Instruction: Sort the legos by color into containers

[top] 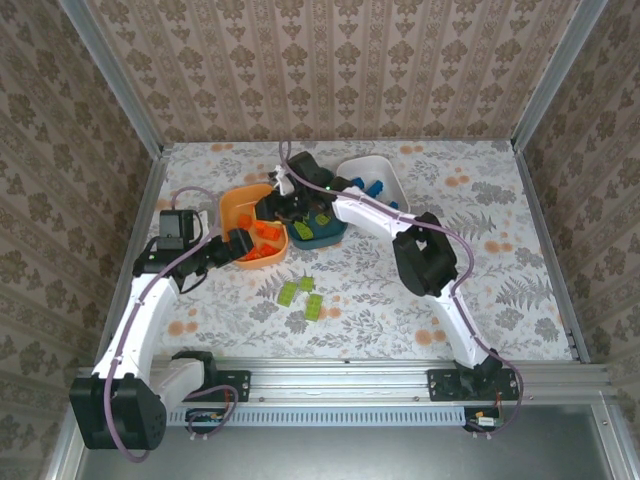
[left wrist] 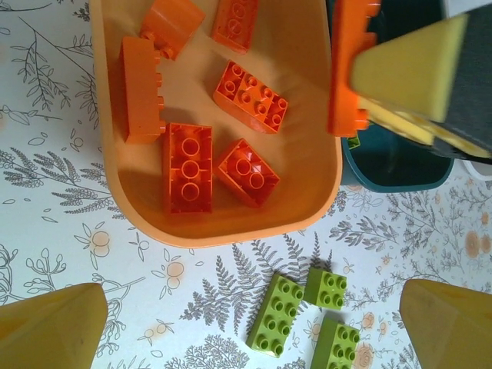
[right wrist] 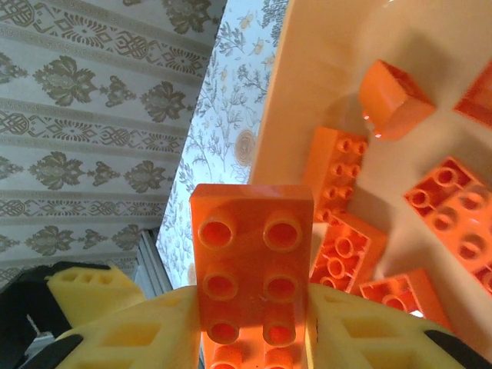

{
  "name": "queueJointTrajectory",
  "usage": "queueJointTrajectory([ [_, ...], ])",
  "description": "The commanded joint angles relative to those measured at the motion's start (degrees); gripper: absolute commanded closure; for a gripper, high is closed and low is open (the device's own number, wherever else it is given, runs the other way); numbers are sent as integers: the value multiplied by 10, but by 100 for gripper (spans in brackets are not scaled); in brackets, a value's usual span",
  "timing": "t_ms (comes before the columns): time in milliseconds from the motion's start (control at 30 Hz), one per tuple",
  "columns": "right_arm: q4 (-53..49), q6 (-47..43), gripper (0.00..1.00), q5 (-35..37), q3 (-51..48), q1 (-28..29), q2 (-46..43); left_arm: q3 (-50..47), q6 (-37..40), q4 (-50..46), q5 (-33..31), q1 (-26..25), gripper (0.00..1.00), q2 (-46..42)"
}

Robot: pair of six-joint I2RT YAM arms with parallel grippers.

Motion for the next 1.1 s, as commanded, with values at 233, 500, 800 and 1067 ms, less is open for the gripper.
queueJointTrajectory([
  [233, -28, 22, 63, -14, 70, 0, 60, 10, 24, -20, -6, -1, 0, 2],
  [500, -37, 20, 64, -13, 80, 0, 71, 9, 25, -16, -6, -1, 0, 8],
  [800, -54, 16, 64, -3, 102, -1, 85, 17, 28, -17, -3, -3, 0, 16],
  [1067, -82, 12, 62, 11, 114, 0, 95, 15, 30, -20, -5, -5, 0, 15],
])
